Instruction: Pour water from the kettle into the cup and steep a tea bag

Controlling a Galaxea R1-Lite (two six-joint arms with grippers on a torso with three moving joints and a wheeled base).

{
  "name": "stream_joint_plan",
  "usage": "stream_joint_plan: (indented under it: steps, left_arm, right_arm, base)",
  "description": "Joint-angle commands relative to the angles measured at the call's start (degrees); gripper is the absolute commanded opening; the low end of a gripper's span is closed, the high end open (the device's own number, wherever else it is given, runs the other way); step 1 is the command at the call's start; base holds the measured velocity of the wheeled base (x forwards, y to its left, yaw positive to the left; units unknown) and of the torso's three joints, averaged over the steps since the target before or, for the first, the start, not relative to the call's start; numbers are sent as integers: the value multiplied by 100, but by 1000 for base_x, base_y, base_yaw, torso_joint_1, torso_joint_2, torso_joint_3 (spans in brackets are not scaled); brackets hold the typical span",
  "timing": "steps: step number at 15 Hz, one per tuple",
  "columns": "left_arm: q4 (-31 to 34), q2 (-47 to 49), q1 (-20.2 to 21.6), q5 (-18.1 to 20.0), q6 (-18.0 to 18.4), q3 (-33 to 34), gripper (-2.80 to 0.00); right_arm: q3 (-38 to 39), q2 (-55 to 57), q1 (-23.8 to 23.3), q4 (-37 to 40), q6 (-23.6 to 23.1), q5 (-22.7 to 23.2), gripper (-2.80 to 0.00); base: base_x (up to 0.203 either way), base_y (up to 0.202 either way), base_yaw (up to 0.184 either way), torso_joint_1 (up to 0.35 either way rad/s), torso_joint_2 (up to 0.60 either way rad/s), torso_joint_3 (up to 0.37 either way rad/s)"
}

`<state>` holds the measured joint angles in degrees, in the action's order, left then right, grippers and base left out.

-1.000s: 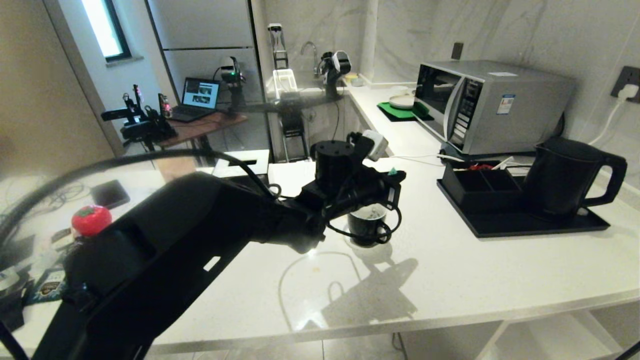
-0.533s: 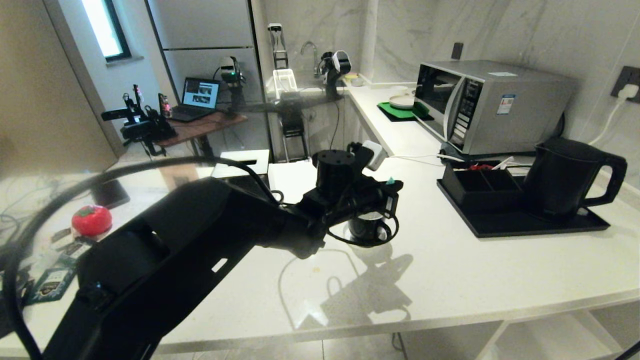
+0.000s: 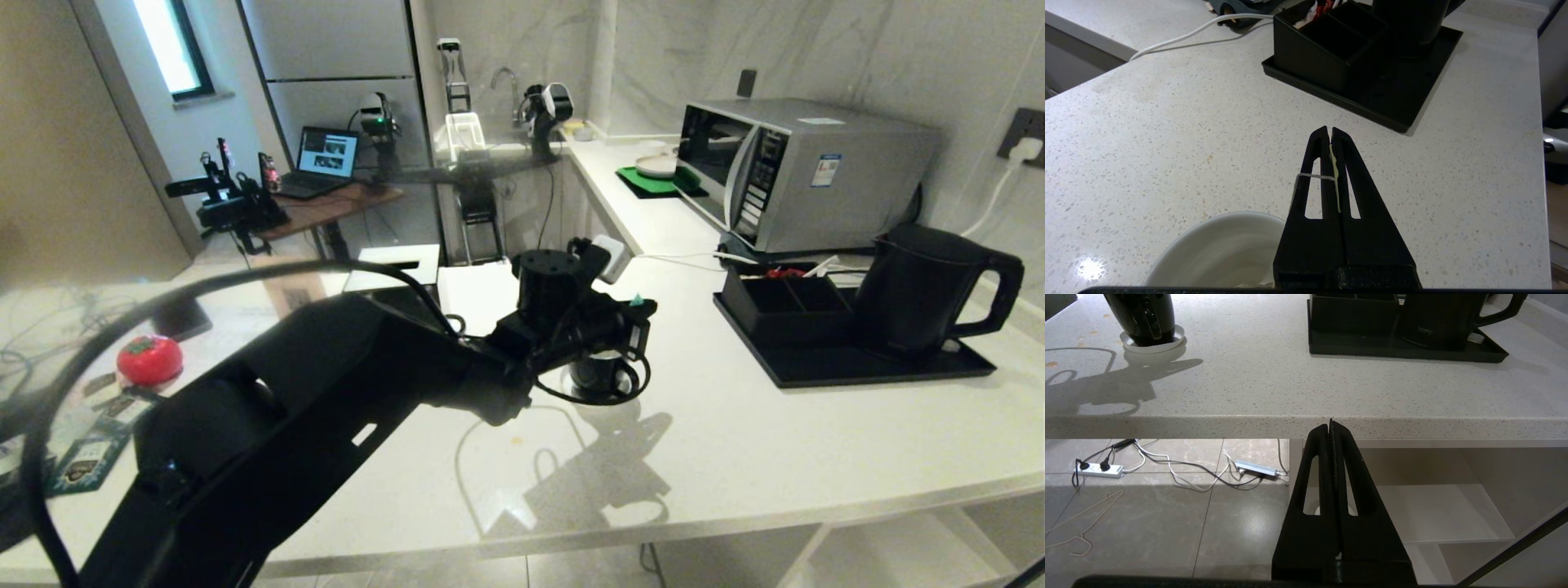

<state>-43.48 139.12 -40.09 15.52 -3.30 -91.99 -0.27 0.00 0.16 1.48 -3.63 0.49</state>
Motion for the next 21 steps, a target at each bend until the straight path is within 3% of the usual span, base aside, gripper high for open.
stream_joint_plan:
  steps: [1,21]
  left_arm:
    - [-27,-63,2,-11,-6,-38,-280]
    - [-20,-860,37,-40,93,-179,-280]
  right_arm:
    - [-3,9,2,2,-6,3,-280]
    - [0,9,2,2,-6,3,-280]
  base:
    - [0,0,0,0,0,0]
    - [0,0,0,0,0,0]
